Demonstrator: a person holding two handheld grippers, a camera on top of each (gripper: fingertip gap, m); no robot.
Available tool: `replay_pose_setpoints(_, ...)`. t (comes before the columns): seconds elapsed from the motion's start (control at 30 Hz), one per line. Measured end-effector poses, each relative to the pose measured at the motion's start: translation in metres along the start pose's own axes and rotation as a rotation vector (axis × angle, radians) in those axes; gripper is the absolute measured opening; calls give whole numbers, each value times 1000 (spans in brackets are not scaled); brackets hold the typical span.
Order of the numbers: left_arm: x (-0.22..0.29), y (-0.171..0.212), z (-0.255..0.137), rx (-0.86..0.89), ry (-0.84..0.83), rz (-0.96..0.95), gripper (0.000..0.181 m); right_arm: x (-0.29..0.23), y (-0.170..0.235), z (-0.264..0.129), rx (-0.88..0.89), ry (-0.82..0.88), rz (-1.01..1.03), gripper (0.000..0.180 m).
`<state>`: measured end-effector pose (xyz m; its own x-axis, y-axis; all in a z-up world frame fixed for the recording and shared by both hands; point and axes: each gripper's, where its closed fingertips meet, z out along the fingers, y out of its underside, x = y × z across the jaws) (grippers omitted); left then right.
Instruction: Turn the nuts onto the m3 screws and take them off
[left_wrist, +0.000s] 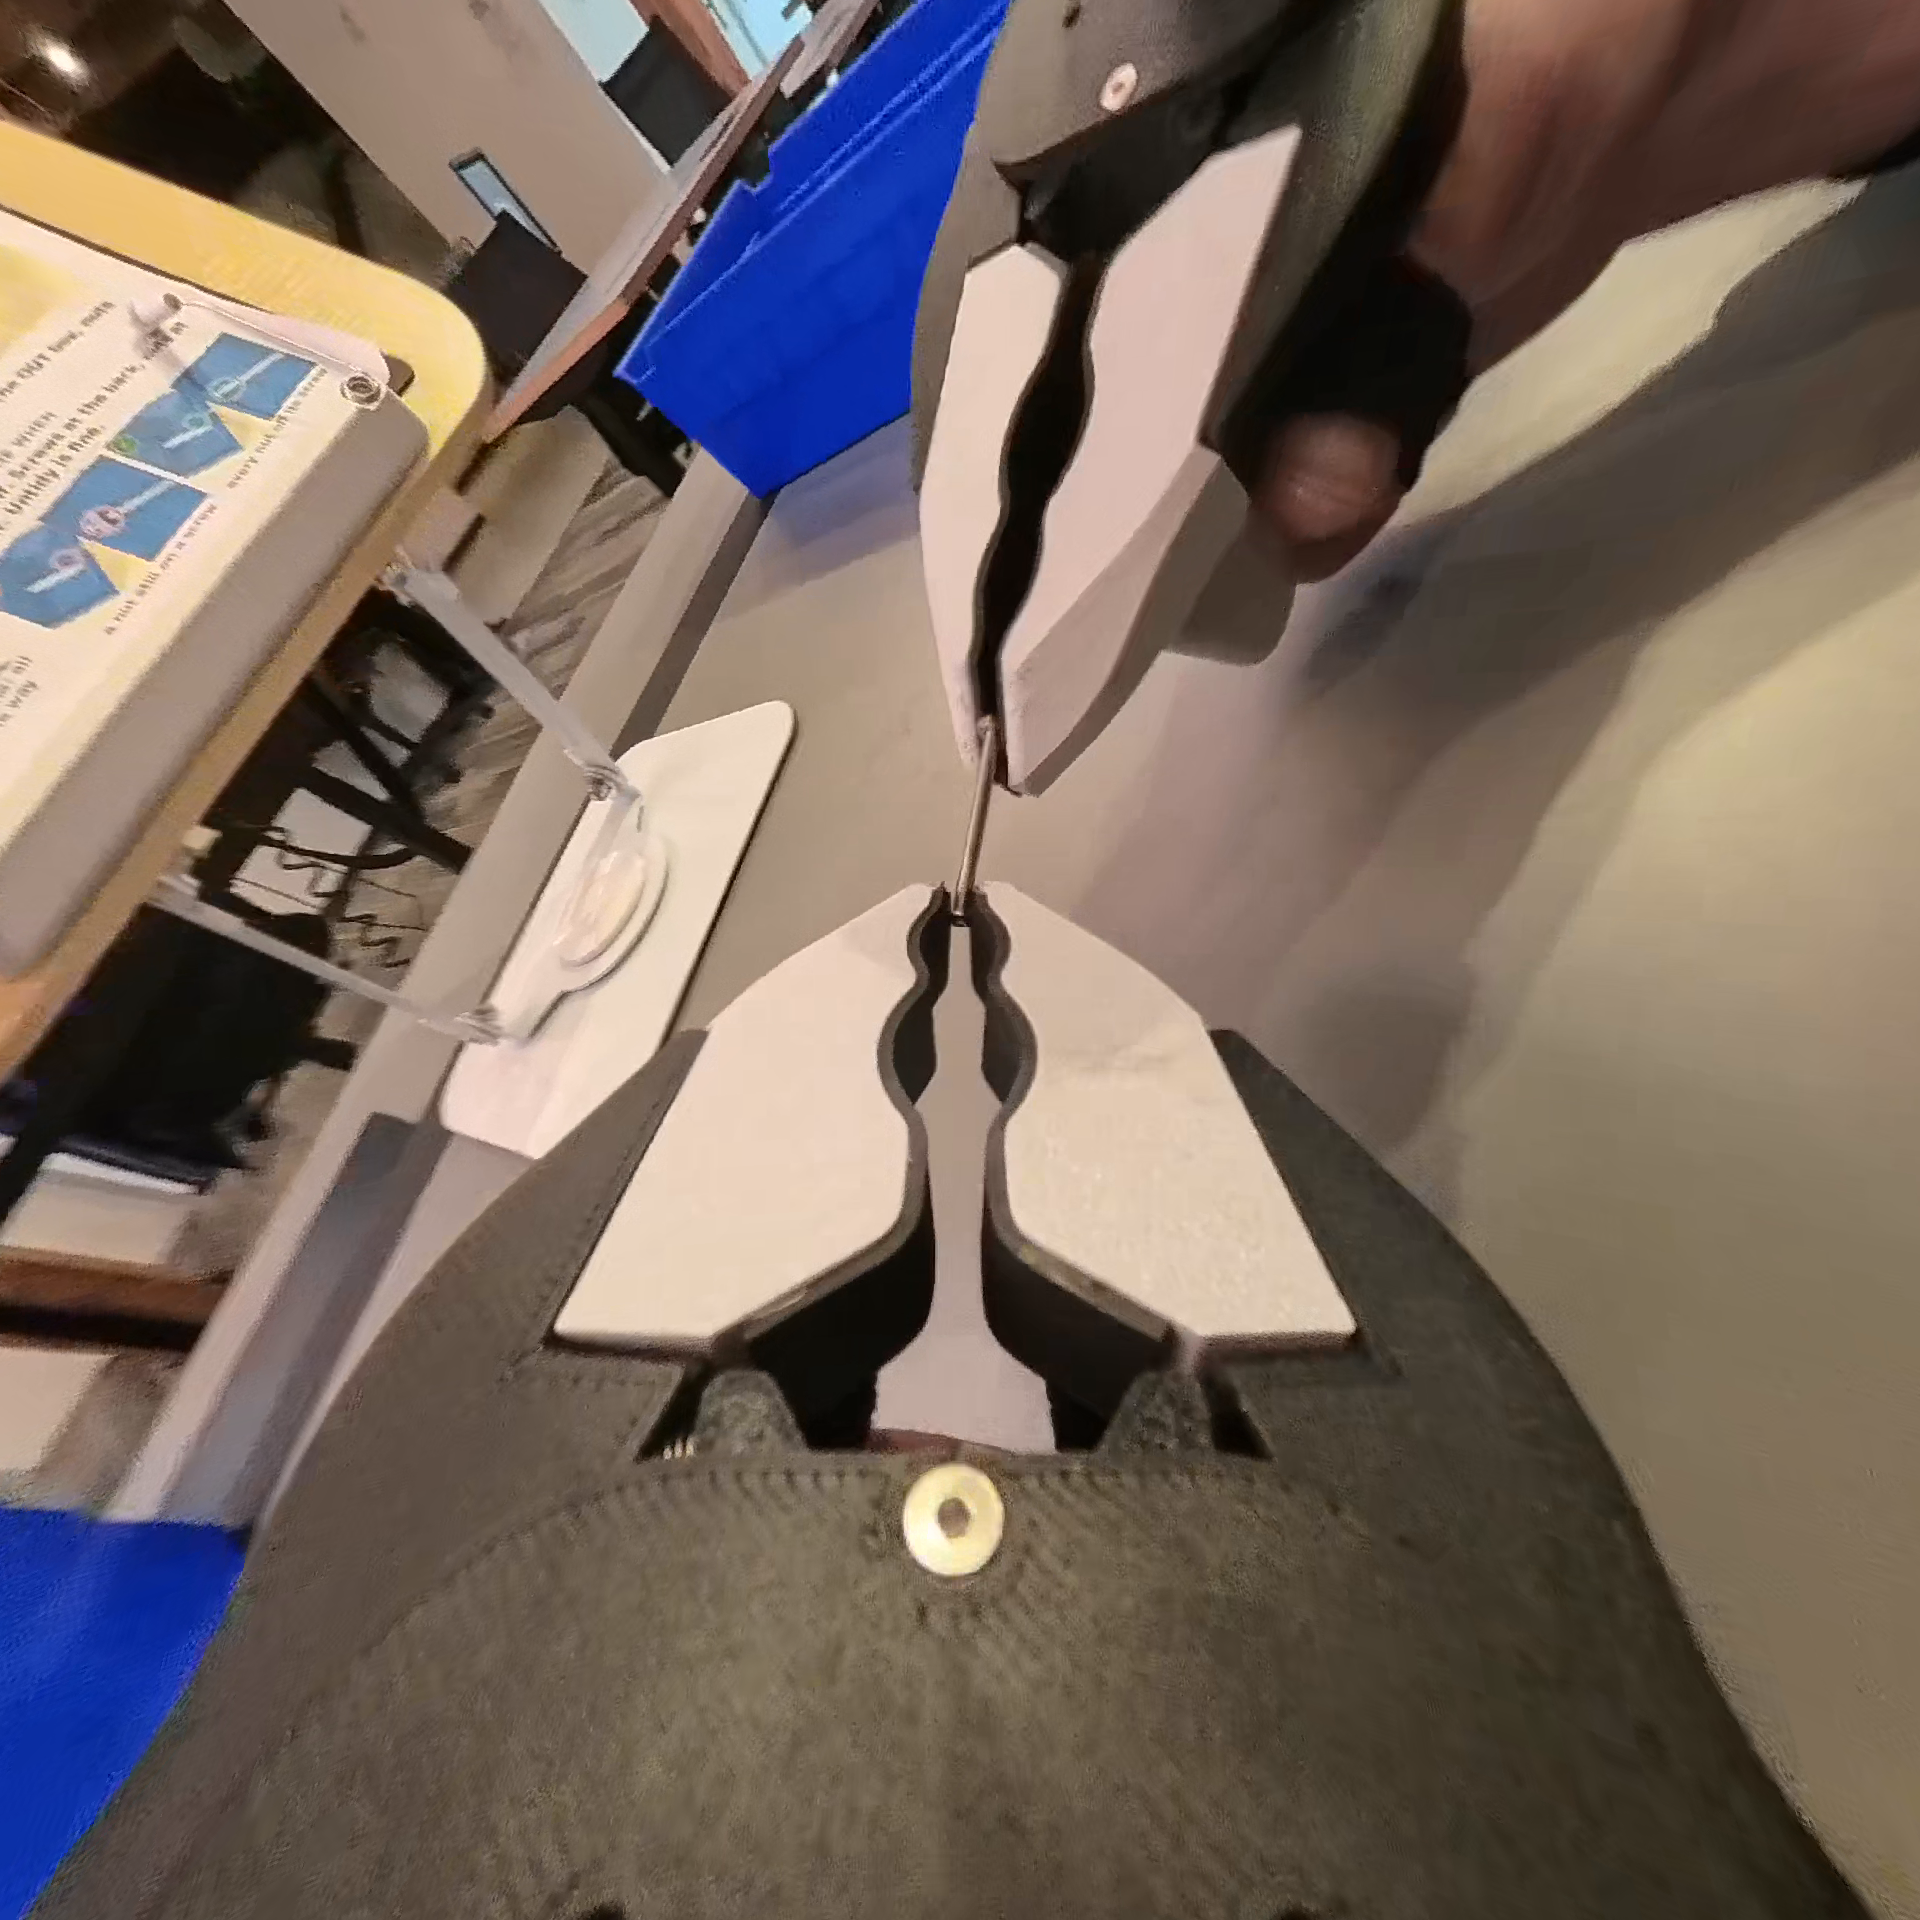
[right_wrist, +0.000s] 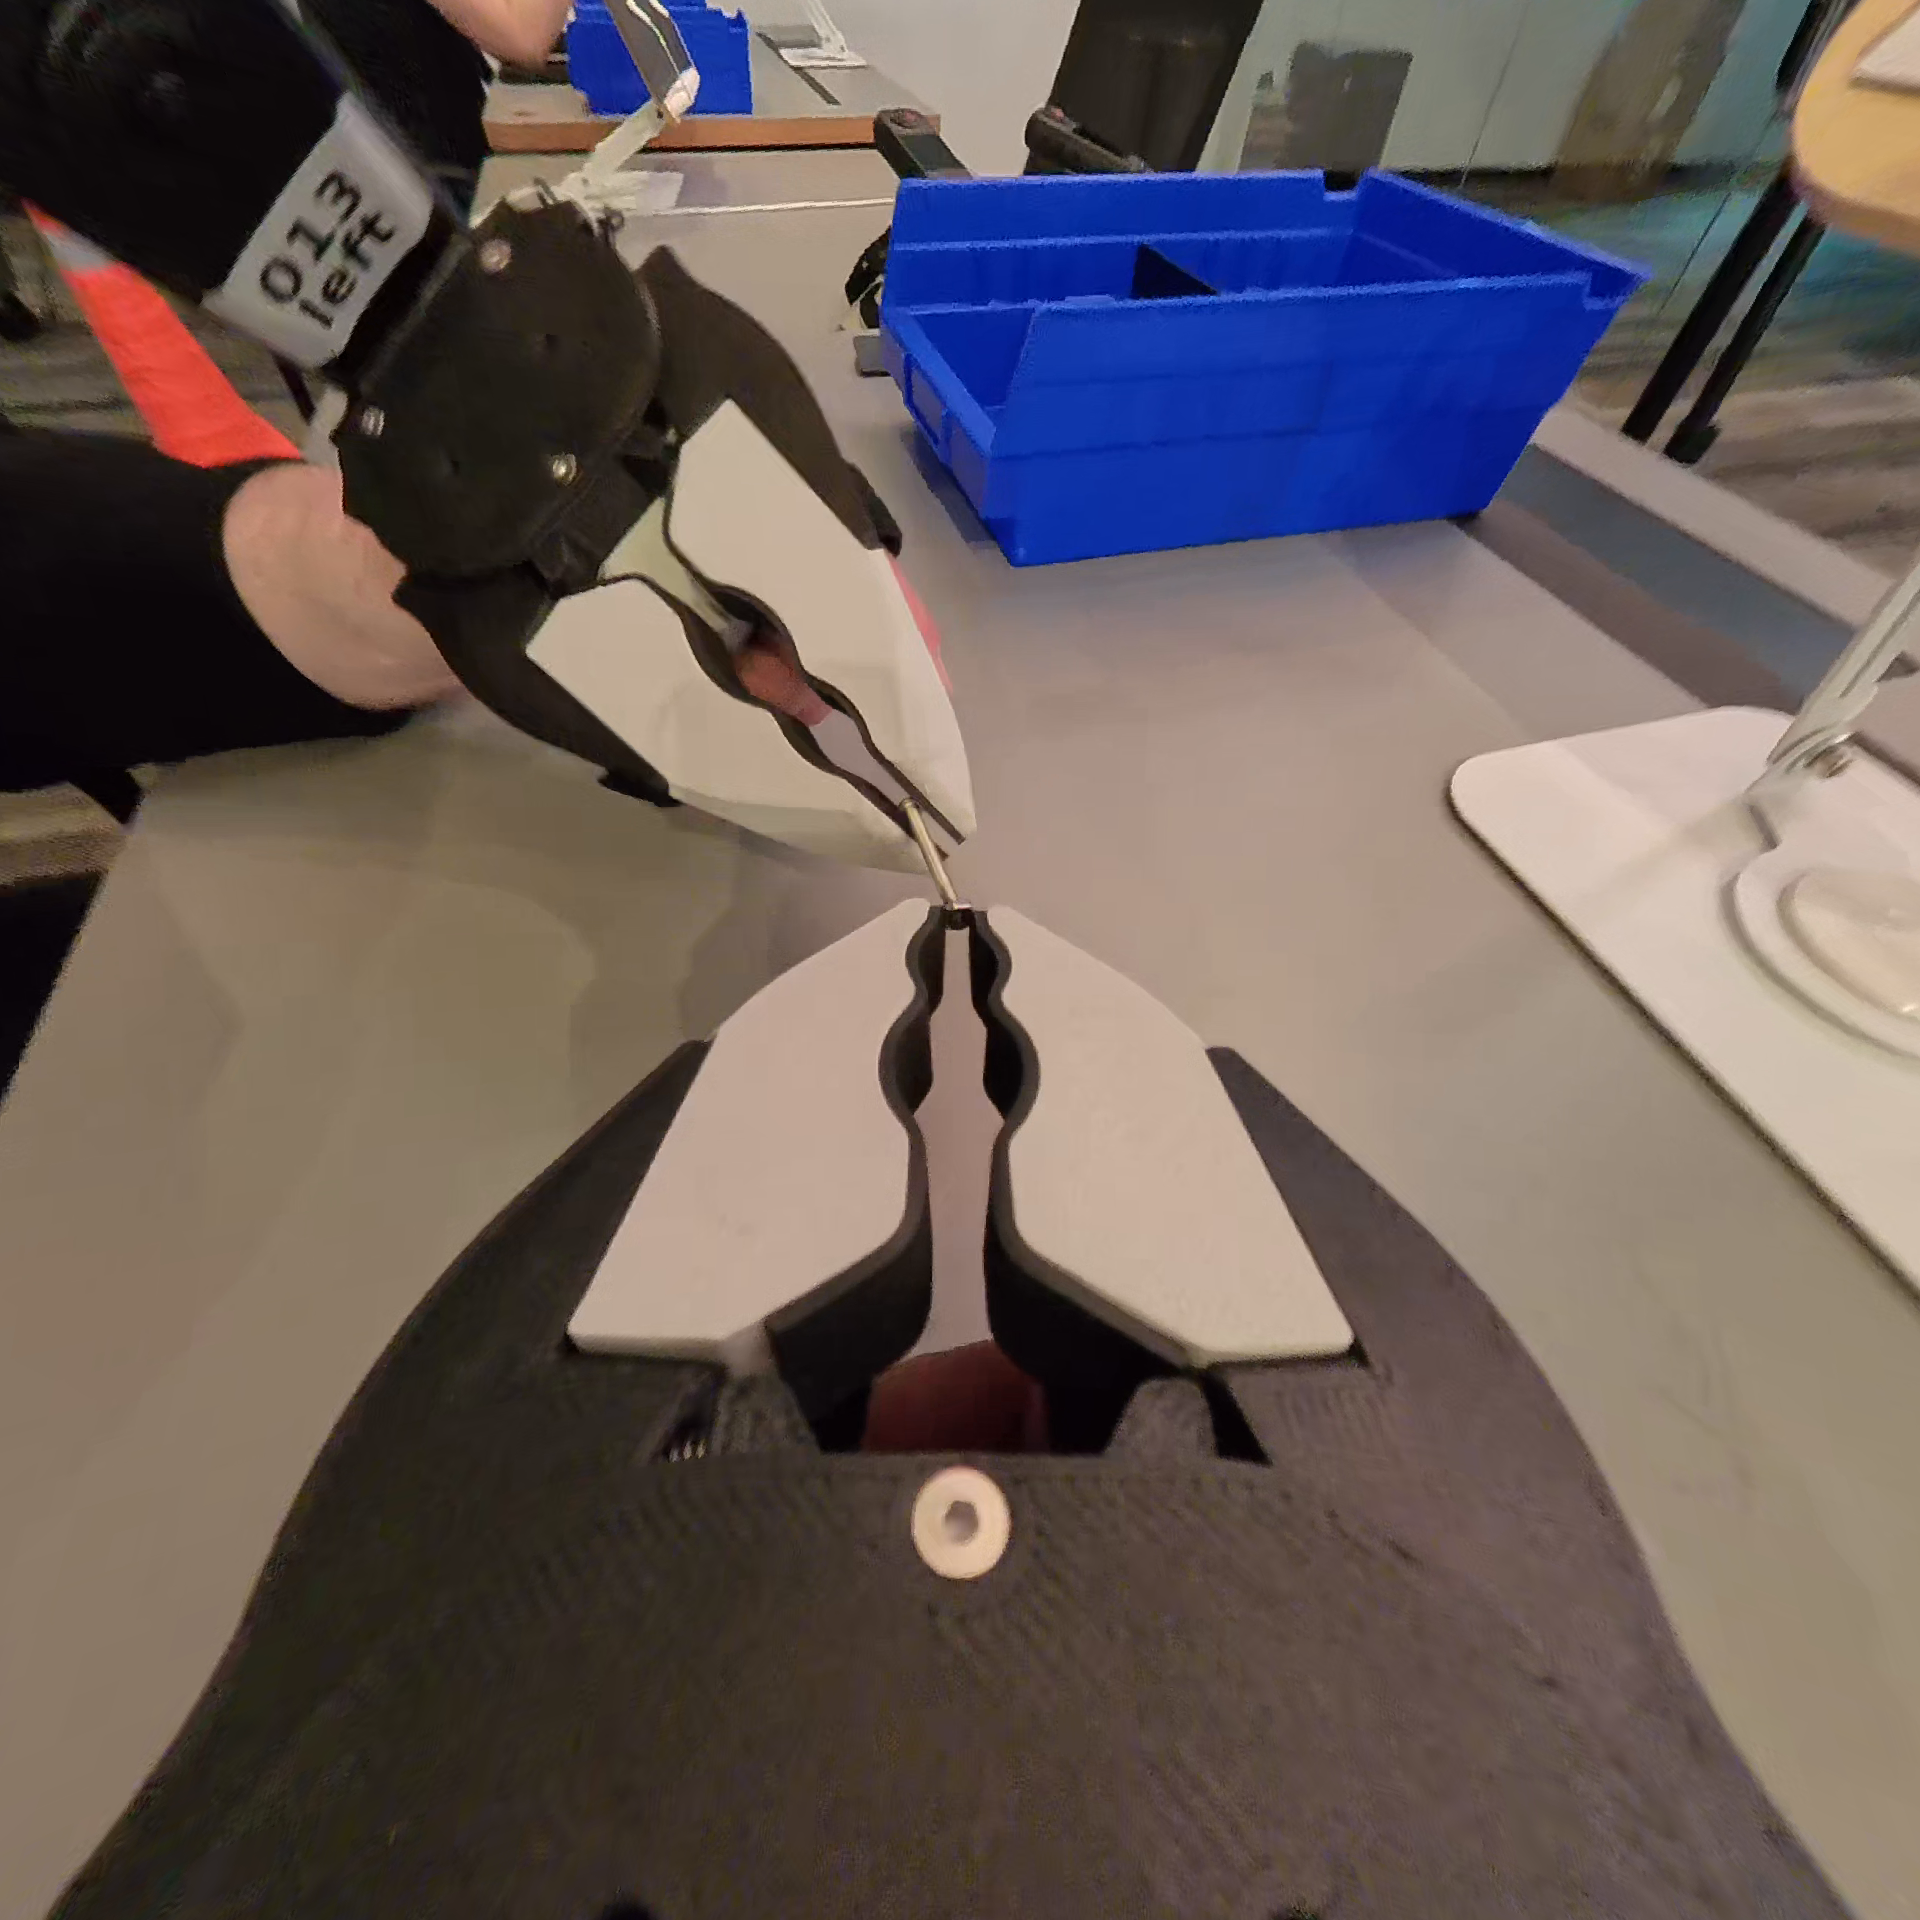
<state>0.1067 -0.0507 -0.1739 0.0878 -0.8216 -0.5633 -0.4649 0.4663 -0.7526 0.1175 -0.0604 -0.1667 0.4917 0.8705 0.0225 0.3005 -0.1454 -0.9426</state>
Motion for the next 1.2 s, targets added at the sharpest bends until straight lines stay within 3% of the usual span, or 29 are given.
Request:
replay_pose_setpoints(0.17, -1, 1, 1, -18, -32, 52, 4, -3, -6, -1, 55, -76, 150, 5)
replay_pose_setpoints(0.27, -4, -3, -1, 24, -17, -18, 4, -5, -10, -3, 74, -80, 116, 18)
replay_pose_setpoints(0.57, -4, -6, -3, 66, 9, -85, 4, -11, -19, -8, 126, -69, -5, 19)
replay_pose_setpoints(1.2, -3, -9, -3, 99, 36, -125, 4, -7, -18, -9, 116, -22, -67, 6)
